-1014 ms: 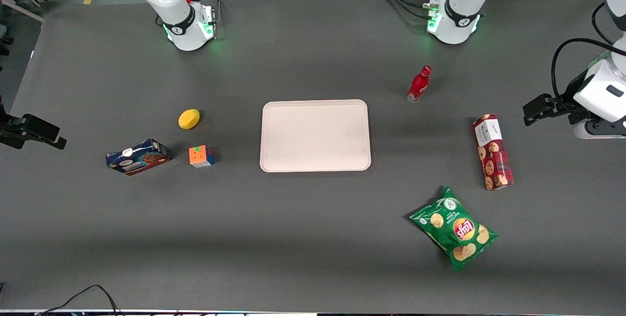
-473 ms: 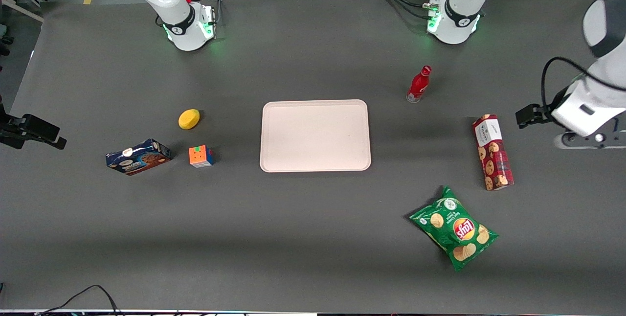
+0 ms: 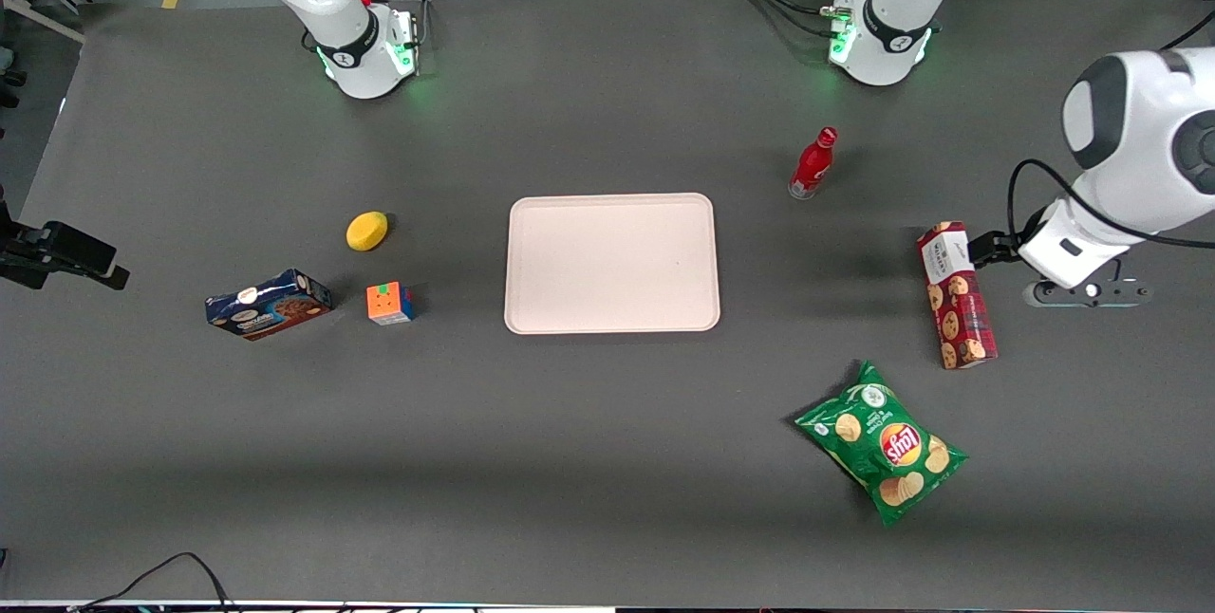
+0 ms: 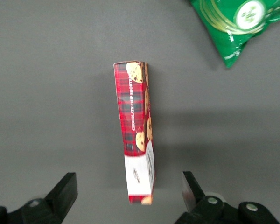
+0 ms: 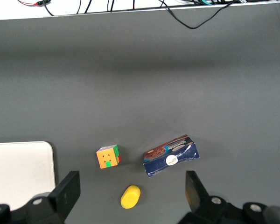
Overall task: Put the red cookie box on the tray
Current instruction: 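Lower the open left gripper around the cookie box and close it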
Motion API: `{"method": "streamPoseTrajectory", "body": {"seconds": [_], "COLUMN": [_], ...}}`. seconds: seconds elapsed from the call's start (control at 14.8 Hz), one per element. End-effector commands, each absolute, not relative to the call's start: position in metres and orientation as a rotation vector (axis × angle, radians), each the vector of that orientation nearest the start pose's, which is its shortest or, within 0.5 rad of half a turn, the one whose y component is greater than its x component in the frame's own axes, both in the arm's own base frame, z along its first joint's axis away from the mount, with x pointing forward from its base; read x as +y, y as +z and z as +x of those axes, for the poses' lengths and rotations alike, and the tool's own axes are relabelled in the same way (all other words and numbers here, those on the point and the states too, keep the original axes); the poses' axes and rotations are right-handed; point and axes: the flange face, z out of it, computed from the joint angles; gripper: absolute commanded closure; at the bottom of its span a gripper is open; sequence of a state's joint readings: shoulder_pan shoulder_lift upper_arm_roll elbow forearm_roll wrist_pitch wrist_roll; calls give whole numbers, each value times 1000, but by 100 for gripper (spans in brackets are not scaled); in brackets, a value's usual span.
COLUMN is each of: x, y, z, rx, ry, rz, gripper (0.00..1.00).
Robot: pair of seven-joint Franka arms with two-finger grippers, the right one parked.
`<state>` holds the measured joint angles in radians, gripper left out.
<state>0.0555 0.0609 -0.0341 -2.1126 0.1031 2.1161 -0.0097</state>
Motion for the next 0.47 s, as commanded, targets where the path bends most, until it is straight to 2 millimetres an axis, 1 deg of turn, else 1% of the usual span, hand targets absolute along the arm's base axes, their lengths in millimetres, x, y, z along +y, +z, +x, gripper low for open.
{"method": "streamPoseTrajectory", "body": {"seconds": [0.0,0.14,0.41], "x": [27,27,30], "y": [328,306,276], "z": [522,524,532], "rx": [75,116,230], "ry": [9,3,-34], "rz": [-3069,-3071,-3071], "gripper": [0,0,0]}}
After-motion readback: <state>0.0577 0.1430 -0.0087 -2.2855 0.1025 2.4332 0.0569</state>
